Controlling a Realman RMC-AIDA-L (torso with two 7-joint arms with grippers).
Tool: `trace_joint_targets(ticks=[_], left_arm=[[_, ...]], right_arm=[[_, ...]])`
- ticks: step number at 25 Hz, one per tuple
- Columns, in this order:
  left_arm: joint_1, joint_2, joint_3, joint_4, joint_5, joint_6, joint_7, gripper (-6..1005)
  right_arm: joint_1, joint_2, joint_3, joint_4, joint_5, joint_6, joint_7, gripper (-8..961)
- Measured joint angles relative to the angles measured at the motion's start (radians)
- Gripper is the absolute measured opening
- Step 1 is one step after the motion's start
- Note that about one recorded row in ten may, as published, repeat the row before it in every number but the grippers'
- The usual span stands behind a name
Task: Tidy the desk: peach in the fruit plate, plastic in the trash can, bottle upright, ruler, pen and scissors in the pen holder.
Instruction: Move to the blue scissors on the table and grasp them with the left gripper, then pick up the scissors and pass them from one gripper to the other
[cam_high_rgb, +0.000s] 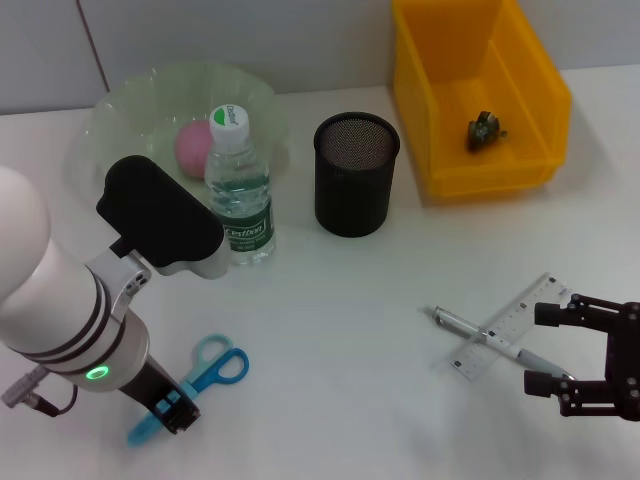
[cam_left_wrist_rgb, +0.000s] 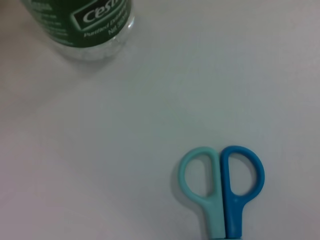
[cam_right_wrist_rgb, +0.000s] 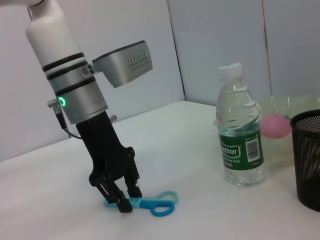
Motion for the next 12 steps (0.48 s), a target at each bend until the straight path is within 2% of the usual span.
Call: trace_joint_targets(ticks=[7,12], left_arm=[[0.000,0.000,0.007,0.004,0.007,-0.012,0.000,346],[-0.004,0.000,0.010,0.003,0.010,-0.017,0.002,237]], right_arm=[[0.000,0.000,0.003,0.000,0.000,0.000,0.000,848],[-0.001,0.000,0.004,0.000,0.000,0.000,0.000,848]])
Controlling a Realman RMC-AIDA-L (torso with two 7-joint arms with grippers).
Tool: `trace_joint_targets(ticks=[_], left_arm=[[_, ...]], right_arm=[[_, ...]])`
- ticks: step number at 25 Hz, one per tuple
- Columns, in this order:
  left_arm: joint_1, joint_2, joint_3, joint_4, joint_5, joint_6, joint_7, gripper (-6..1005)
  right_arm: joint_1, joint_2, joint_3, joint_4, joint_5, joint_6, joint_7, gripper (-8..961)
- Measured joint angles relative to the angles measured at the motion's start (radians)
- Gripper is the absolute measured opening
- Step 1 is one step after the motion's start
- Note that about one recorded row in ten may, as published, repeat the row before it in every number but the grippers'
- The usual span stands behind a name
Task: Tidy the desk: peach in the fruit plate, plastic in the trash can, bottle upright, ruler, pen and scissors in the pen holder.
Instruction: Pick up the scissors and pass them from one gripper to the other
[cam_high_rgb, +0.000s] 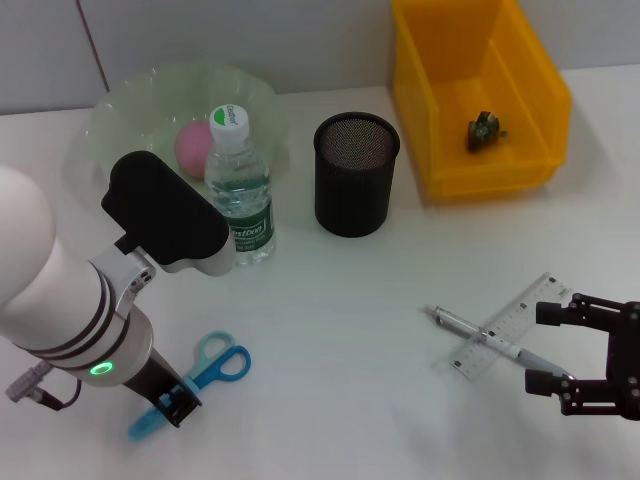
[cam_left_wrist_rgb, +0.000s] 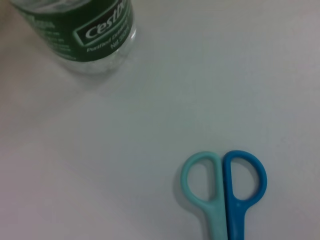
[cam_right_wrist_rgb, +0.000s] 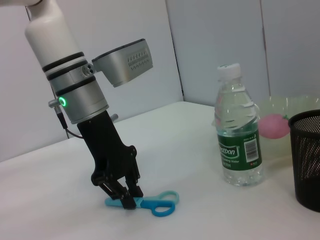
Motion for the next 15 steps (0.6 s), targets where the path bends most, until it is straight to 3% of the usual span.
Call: trace_joint_targets(ticks=[11,15], left_arm=[[0.003,0.000,-0.010,0.032,-0.004,0.004,0.007,216],[0.017,0.000,-0.012,0.072,-0.007,0.004,0.008,216]], right_arm=[[-0.001,0.000,0.009,0.000,0.006,-0.001,0.000,849],[0.005,0.016,0.096,0.001,0.010,-0.004,0.000,849]])
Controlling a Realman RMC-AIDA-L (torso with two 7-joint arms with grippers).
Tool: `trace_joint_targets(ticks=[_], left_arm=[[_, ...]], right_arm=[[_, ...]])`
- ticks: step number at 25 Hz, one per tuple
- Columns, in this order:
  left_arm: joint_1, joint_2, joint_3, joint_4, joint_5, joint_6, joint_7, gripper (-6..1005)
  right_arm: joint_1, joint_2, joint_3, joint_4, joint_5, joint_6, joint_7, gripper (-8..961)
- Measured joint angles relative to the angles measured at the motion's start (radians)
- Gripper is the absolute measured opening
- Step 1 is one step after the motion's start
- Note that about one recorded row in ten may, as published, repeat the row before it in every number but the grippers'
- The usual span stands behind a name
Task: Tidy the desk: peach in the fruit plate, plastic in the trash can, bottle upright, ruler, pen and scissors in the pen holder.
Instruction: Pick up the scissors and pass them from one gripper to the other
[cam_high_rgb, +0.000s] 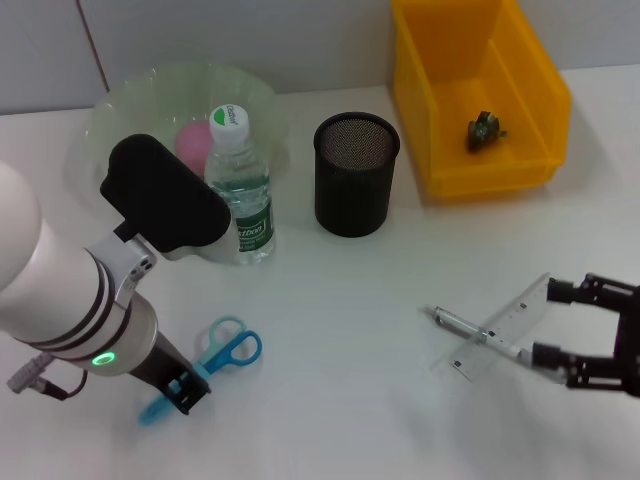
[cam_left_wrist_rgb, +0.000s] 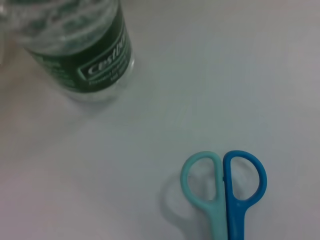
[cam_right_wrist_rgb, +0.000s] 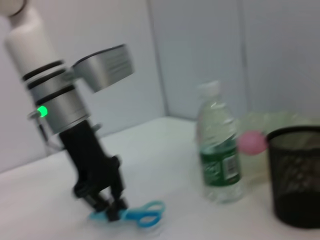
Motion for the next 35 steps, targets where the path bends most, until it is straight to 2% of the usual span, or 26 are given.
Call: trace_joint_targets(ticks=[2,5,6,7,9,10,14,15,16,17,20,25,29,35], left_arm=[[0.008,0.000,0.002,0.024,-0.002,-0.001,0.000,215],[0.024,0.000,0.007,0.067,-0.010,-0.010,0.000,215],[0.024,0.000,0.007,0.067,-0.010,-0.010,0.000,215],[0.031,0.000,0.008,0.086,-0.016,-0.017,0.000,215],[0.061,0.000,0.012,0.143,-0.042,-0.056,0.009,215],[0.069,0.000,0.014,0.157,-0.048,-0.067,0.013,215],[0.096,0.000,0.044,0.209,-0.067,-0.132,0.027,216],[0.105,0.000,0.060,0.220,-0.067,-0.160,0.027,216],[0.105,0.000,0.060,0.220,-0.067,-0.160,0.027,216],[0.105,0.000,0.060,0.220,-0.067,-0.160,0.027,217],[0.124,0.000,0.095,0.232,-0.061,-0.238,0.027,218],[0.140,0.001,0.116,0.250,-0.056,-0.297,0.028,219],[0.147,0.001,0.128,0.257,-0.054,-0.329,0.028,220],[0.151,0.002,0.160,0.256,-0.049,-0.388,0.028,222]], right_arm=[[0.004,0.006,0.030,0.002,0.001,-0.004,0.000,849],[0.021,0.022,0.162,0.048,0.015,-0.041,0.000,849],[0.021,0.022,0.162,0.048,0.015,-0.041,0.000,849],[0.025,0.018,0.218,0.113,0.052,-0.068,-0.001,849],[0.024,0.015,0.236,0.145,0.078,-0.082,-0.001,849],[0.018,0.012,0.264,0.210,0.136,-0.111,-0.003,849],[0.008,0.019,0.271,0.281,0.205,-0.128,-0.013,849],[0.005,0.022,0.273,0.342,0.244,-0.128,-0.019,849],[0.005,0.022,0.273,0.342,0.244,-0.128,-0.019,849],[0.004,0.021,0.282,0.409,0.271,-0.128,-0.023,849],[-0.002,0.021,0.311,0.484,0.290,-0.128,-0.023,849],[-0.005,0.024,0.338,0.605,0.291,-0.119,-0.021,848],[-0.006,0.028,0.337,0.653,0.291,-0.115,-0.027,849],[0.009,0.032,0.324,0.753,0.281,-0.048,-0.036,849]])
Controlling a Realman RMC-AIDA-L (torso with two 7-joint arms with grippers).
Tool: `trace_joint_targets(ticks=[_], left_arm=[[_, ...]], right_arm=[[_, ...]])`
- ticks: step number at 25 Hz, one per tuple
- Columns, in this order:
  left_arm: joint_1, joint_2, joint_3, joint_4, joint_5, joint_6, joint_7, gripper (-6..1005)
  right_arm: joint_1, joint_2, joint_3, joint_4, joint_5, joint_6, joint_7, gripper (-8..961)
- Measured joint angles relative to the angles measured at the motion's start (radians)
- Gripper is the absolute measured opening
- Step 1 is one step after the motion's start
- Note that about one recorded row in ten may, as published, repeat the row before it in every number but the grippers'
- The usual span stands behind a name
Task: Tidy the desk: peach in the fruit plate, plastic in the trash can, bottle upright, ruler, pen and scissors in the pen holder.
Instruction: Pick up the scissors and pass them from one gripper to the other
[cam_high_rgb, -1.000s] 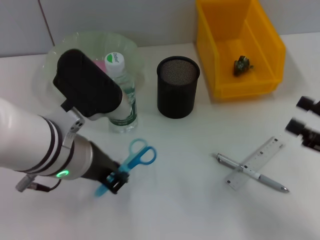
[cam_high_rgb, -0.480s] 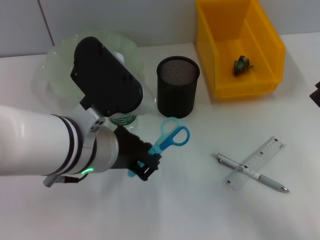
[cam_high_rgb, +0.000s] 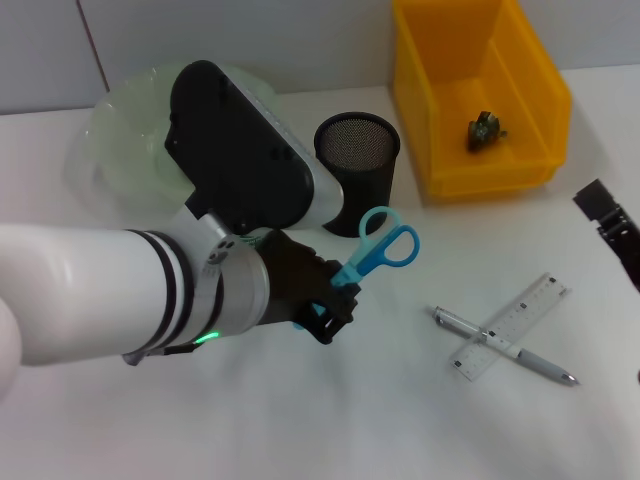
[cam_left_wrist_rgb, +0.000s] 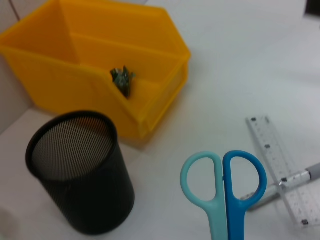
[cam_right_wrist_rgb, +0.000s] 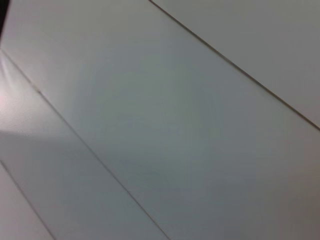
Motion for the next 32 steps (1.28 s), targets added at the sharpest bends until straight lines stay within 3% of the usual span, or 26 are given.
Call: trace_joint_targets(ticks=[13,32], left_arm=[[-0.010,-0.001,0.038,-0.026,0.008,-0.111,0.000,226],[-0.016,-0.002,0.072,-0.048,0.008,-0.174,0.002,232]], right_arm=[[0.062,0.002,-0.091,0.072,-0.004,0.106,-0.020,848],[0.138,0.004,-0.089,0.153,-0.004,0.226,-0.042,848]])
